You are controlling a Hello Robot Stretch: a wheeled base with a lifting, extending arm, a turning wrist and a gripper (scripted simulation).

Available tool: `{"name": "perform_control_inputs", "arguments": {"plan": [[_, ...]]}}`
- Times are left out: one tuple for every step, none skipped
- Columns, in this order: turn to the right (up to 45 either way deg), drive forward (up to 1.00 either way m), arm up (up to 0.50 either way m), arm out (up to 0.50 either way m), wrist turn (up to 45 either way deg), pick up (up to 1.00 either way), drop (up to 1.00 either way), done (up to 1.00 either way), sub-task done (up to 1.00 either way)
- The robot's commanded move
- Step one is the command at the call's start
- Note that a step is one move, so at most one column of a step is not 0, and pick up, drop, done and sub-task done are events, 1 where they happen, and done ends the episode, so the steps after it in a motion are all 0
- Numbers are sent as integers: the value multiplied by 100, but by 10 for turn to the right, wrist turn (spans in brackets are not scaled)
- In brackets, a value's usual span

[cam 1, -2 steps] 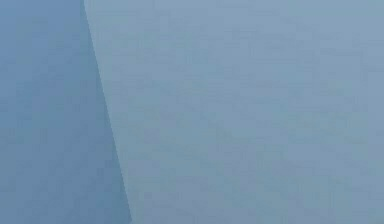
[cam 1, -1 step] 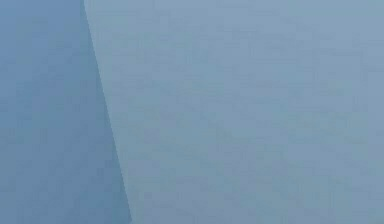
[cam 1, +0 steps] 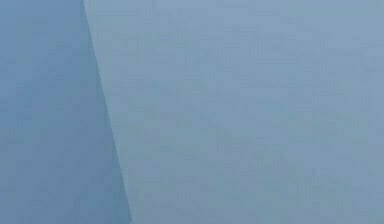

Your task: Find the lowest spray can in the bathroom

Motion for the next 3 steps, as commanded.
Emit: {"name": "perform_control_inputs", "arguments": {"plan": [[-450, 0, 0, 0, 0, 0, 0, 0, 0], [-450, 0, 0, 0, 0, 0, 0, 0, 0], [-330, 0, 0, 0, 0, 0, 0, 0, 0]]}}
